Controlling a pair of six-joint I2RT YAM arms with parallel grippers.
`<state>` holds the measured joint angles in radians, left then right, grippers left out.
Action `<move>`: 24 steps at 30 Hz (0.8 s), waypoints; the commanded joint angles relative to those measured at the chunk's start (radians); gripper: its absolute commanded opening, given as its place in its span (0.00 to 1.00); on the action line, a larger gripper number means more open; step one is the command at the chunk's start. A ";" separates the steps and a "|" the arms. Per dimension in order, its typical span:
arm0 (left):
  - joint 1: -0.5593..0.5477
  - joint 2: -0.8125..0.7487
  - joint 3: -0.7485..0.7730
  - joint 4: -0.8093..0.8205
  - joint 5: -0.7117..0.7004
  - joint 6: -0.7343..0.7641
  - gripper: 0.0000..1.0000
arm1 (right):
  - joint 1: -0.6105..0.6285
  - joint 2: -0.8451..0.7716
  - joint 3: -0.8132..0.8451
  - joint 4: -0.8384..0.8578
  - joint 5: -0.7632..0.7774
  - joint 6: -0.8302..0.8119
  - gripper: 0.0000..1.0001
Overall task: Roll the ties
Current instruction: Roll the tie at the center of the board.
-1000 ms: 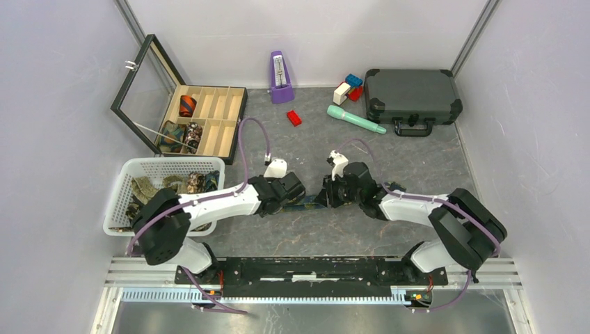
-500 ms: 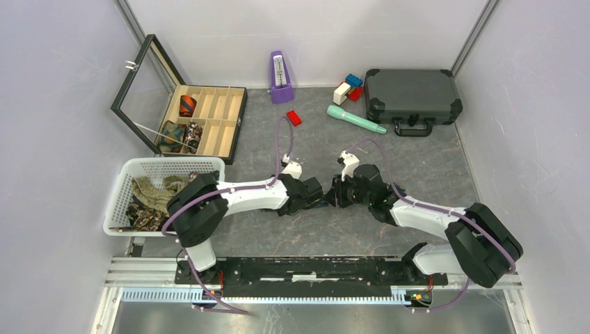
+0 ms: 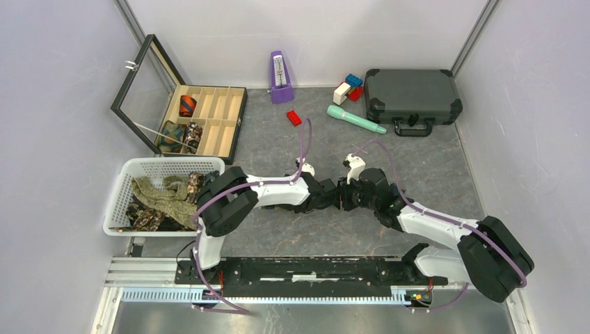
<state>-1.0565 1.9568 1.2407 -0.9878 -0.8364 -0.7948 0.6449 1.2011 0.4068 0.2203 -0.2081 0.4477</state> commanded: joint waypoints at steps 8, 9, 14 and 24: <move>-0.006 0.080 0.054 0.065 0.089 -0.001 0.17 | -0.004 -0.071 -0.016 -0.029 0.022 -0.013 0.28; -0.005 0.079 0.052 0.070 0.094 0.002 0.18 | -0.004 -0.076 -0.016 -0.031 0.022 -0.012 0.28; -0.006 0.063 0.038 0.101 0.118 0.014 0.25 | -0.004 -0.104 -0.014 -0.045 0.029 -0.012 0.29; -0.006 0.026 0.018 0.165 0.175 0.049 0.40 | -0.004 -0.143 -0.008 -0.077 0.043 -0.015 0.31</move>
<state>-1.0580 1.9999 1.2766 -0.9817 -0.8005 -0.7387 0.6449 1.0843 0.3977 0.1444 -0.1814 0.4446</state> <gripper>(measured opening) 0.387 0.307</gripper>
